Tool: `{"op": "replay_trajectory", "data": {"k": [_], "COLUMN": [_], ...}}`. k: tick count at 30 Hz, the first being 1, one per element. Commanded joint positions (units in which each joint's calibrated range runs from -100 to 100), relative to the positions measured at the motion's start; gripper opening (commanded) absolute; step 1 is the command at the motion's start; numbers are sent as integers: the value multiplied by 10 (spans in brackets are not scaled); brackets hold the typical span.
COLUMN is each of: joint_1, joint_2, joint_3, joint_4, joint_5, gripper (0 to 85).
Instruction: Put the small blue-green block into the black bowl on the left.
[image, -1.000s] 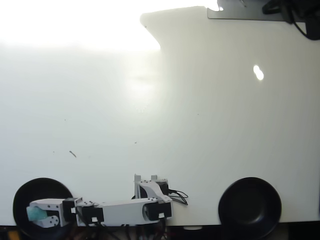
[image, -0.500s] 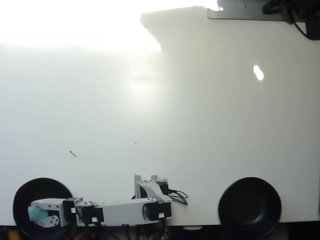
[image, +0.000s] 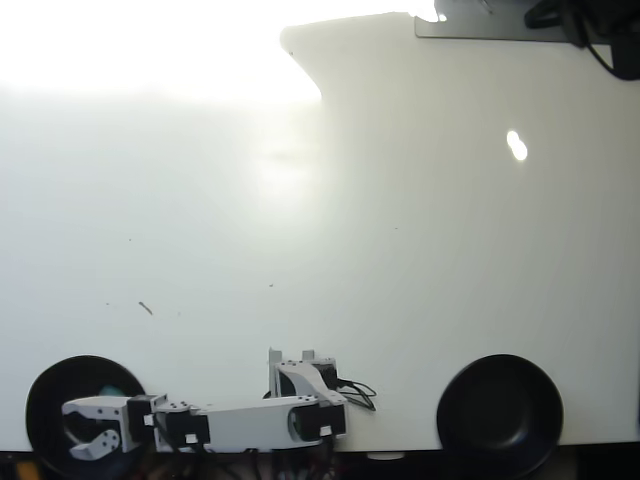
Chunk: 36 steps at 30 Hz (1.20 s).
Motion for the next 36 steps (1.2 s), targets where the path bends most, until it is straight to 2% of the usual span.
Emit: {"op": "replay_trajectory", "data": {"k": [1,7,19,27,34,36], "joint_1": [-15,-52,-156,-234,-309,-333], "joint_2": [-44,-97,-202,-289,-334,-342], "joint_3": [3,-58,-106,-148,-161,-168], "joint_4": [8,73,40,28,35,33], "joint_5": [12,51,149,158,204,229], "gripper": [344,344,342,344,342,342]}}
